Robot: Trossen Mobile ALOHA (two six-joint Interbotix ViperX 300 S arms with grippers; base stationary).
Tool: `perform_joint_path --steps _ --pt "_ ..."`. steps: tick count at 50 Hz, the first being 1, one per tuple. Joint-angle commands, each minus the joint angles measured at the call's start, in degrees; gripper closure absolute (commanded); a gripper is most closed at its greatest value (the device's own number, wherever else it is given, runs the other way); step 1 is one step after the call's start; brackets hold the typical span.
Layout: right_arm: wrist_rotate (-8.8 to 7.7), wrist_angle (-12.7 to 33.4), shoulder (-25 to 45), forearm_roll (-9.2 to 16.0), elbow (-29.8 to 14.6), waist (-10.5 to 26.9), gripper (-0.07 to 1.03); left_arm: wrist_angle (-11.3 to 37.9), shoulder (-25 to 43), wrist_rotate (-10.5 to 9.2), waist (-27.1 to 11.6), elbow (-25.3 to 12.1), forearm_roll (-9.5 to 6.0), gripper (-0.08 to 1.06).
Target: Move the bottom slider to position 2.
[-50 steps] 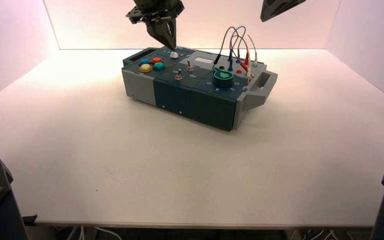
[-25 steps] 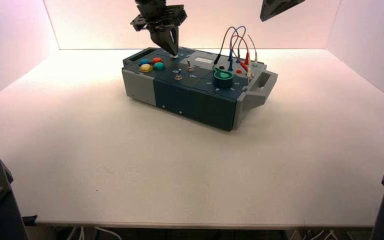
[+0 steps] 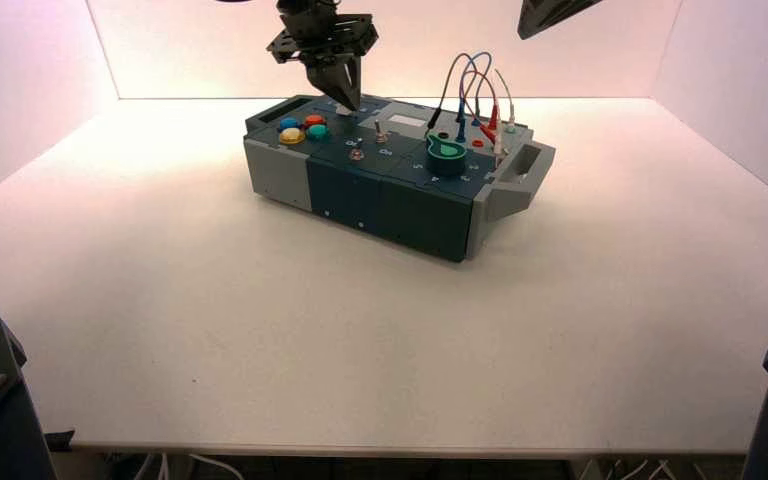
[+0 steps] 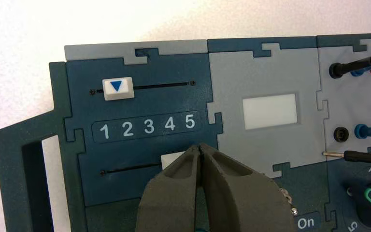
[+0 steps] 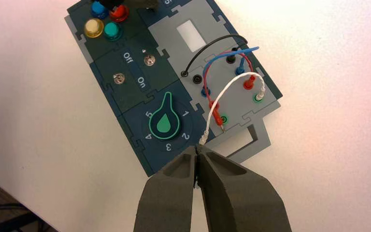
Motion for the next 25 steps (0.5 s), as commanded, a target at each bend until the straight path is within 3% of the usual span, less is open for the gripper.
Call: perform_joint_path --steps 1,25 --pt "-0.18 -0.26 -0.35 0.09 -1.85 0.35 0.98 -0.26 -1.49 0.00 -0.09 -1.32 0.53 1.01" --pt "-0.26 -0.26 -0.26 -0.09 -1.67 0.35 0.98 -0.26 -2.55 -0.09 -0.09 -0.88 2.99 1.01"
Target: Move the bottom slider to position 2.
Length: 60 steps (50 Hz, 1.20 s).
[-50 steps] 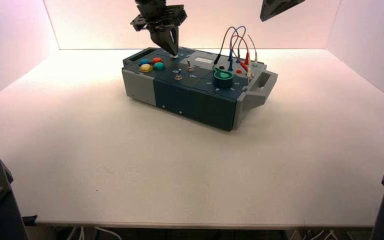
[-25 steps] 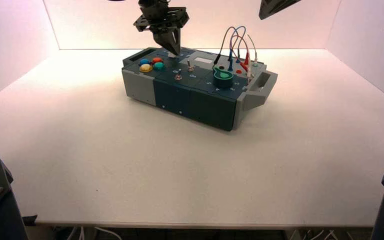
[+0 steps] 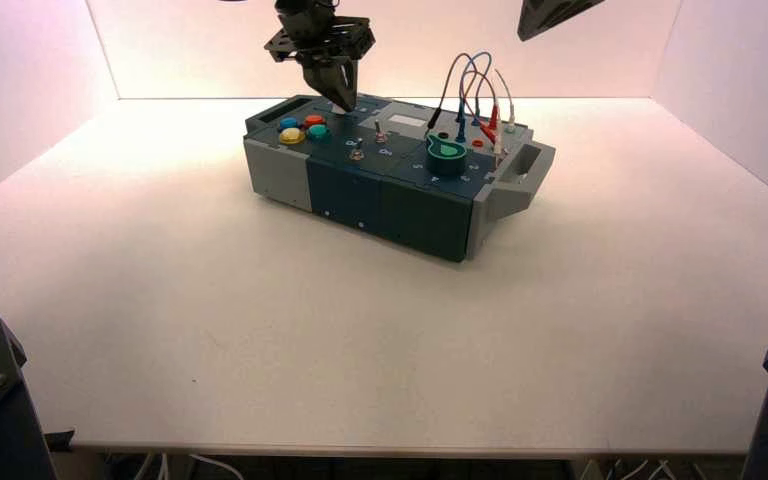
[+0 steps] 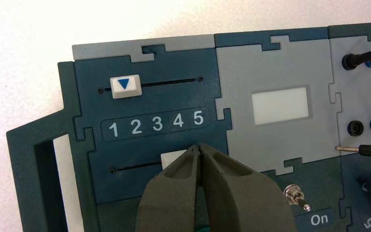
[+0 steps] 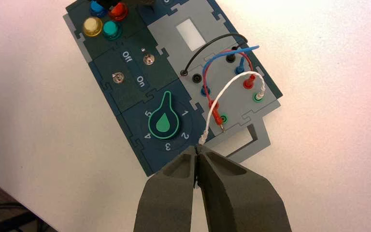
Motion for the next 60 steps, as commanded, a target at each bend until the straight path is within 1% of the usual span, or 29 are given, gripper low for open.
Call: perform_joint_path --steps 1,10,14,15,24,38,45,52,60 --pt "-0.26 -0.44 -0.44 0.00 -1.67 0.35 0.98 -0.26 -2.46 -0.18 -0.09 -0.79 0.53 1.01" --pt "-0.26 -0.62 -0.26 0.00 -1.41 0.35 0.98 -0.26 -2.55 -0.18 -0.09 -0.79 2.29 1.01" --pt "-0.26 -0.62 -0.18 0.00 -1.32 0.35 0.98 -0.26 -2.55 -0.18 -0.09 -0.79 2.81 1.01" --pt "-0.26 -0.70 -0.18 -0.09 -1.32 0.35 0.98 -0.26 -2.64 -0.26 -0.09 -0.79 3.25 1.01" --pt "-0.26 -0.79 0.18 0.00 -1.32 0.35 0.98 -0.35 -2.64 -0.26 -0.09 -0.97 3.87 1.01" --pt "-0.35 -1.05 0.44 0.00 -1.32 0.35 0.98 -0.62 -2.55 -0.26 -0.09 -1.67 5.98 1.01" --pt "-0.35 -1.05 0.62 0.00 -1.49 0.35 0.98 -0.62 -2.64 -0.26 -0.09 -1.85 6.59 1.01" --pt "-0.35 -1.05 0.79 0.00 -1.58 0.35 0.98 -0.62 -2.55 -0.26 -0.09 -2.29 6.77 1.01" --pt "-0.26 -1.05 1.14 -0.09 -1.76 0.35 0.98 -0.62 -2.55 -0.26 -0.09 -2.81 7.47 1.01"
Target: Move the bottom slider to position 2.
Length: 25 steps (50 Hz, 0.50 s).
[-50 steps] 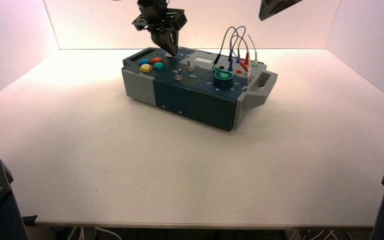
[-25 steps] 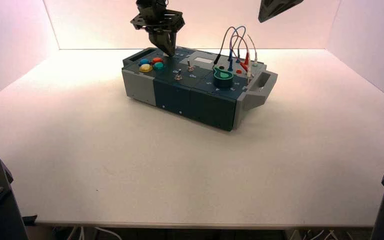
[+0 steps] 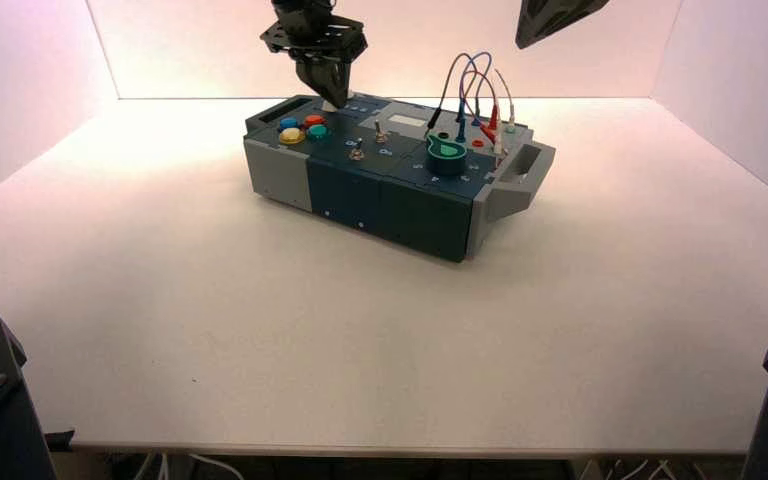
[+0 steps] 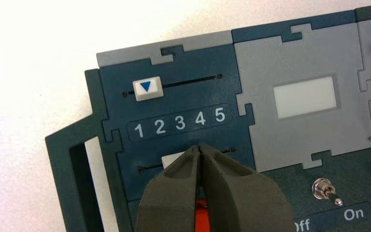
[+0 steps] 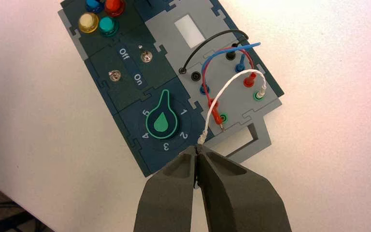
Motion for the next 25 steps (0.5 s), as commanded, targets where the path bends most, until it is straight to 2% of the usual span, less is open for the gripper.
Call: perform_joint_path --steps 1,25 --pt "-0.26 -0.44 -0.26 0.09 -1.76 0.35 0.98 -0.35 -2.64 -0.09 -0.09 -1.76 0.62 1.01" --pt "-0.26 -0.44 0.26 0.09 -2.02 0.35 0.98 0.00 -4.48 -0.97 -0.09 -2.55 0.97 1.01"
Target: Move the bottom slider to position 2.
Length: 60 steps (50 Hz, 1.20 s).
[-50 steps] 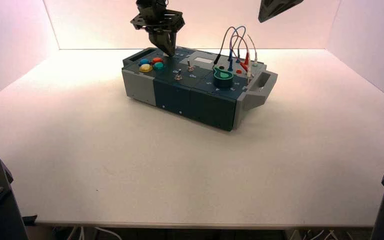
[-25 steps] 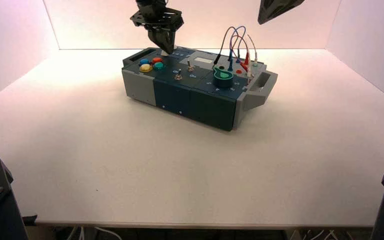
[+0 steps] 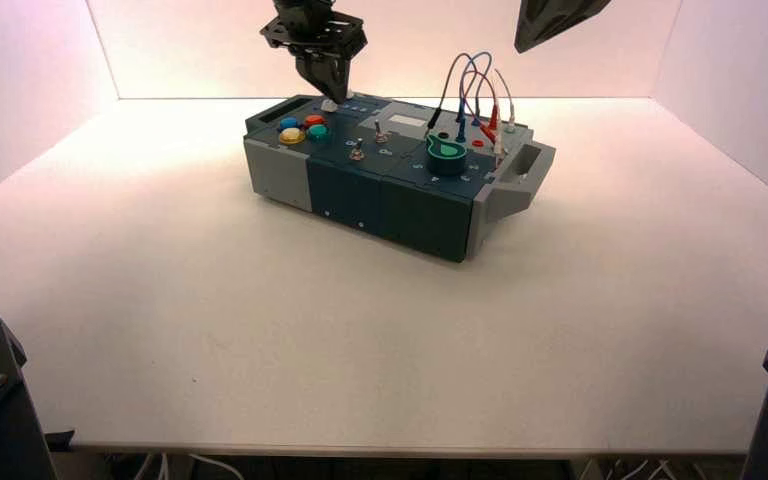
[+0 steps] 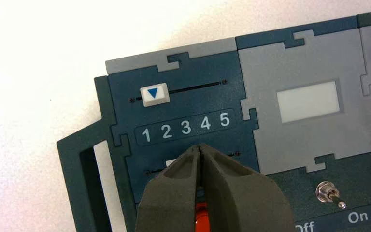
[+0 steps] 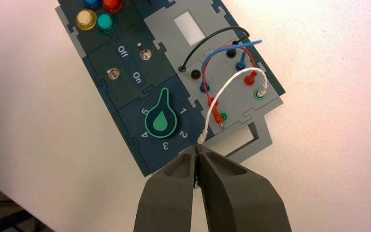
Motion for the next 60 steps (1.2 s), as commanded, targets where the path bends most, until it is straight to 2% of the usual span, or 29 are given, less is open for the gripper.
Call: perform_joint_path --steps 1,29,38,48,60 --pt "-0.18 -0.44 -0.35 0.00 -1.85 0.35 0.98 0.00 -4.48 -0.44 -0.09 -1.93 0.09 1.01" --pt "-0.18 -0.26 -0.53 0.00 -1.41 0.35 0.98 1.05 -5.80 -0.44 0.26 -1.67 0.18 1.01" --pt "-0.26 0.44 -1.14 -0.44 -1.41 0.35 0.98 3.87 -6.42 -0.44 0.35 -1.85 0.18 1.01" --pt "-0.18 2.64 -1.76 -1.41 -1.58 0.35 0.98 10.02 -6.15 -0.44 0.53 -2.90 0.00 1.01" --pt "-0.26 3.08 -2.64 -2.46 -1.23 0.35 0.98 10.37 -5.45 -1.14 0.53 -2.81 -0.35 1.01"
